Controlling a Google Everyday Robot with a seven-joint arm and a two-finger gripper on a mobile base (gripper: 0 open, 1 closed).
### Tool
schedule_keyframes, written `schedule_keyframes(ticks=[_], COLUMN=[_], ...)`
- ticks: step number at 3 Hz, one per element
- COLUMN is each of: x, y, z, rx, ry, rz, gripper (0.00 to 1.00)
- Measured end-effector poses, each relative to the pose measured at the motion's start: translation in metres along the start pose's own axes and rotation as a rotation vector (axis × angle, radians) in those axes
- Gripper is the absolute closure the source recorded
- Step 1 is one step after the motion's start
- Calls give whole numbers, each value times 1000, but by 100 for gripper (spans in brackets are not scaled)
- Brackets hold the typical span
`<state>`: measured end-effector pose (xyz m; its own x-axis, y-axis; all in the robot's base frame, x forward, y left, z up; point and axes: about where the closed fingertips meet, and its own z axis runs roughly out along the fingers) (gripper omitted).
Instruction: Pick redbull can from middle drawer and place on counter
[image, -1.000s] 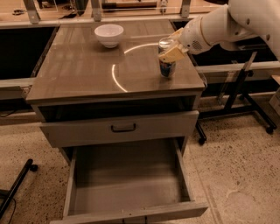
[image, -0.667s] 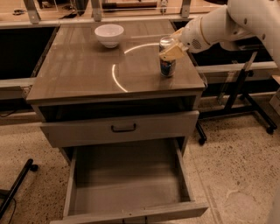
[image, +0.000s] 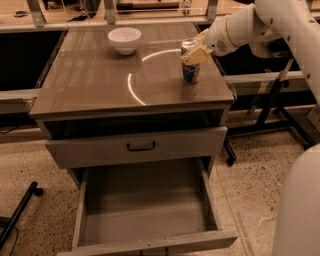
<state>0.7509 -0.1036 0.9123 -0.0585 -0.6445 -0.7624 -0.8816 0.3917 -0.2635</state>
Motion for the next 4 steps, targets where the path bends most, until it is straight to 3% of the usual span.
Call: schedule_keyframes(ticks=[2, 3, 4], x=[5, 6, 6], y=[-16, -20, -21], z=[10, 7, 4], rx=[-8, -9, -13], ry=[-1, -28, -48], rz=[15, 16, 12], gripper=[51, 20, 0])
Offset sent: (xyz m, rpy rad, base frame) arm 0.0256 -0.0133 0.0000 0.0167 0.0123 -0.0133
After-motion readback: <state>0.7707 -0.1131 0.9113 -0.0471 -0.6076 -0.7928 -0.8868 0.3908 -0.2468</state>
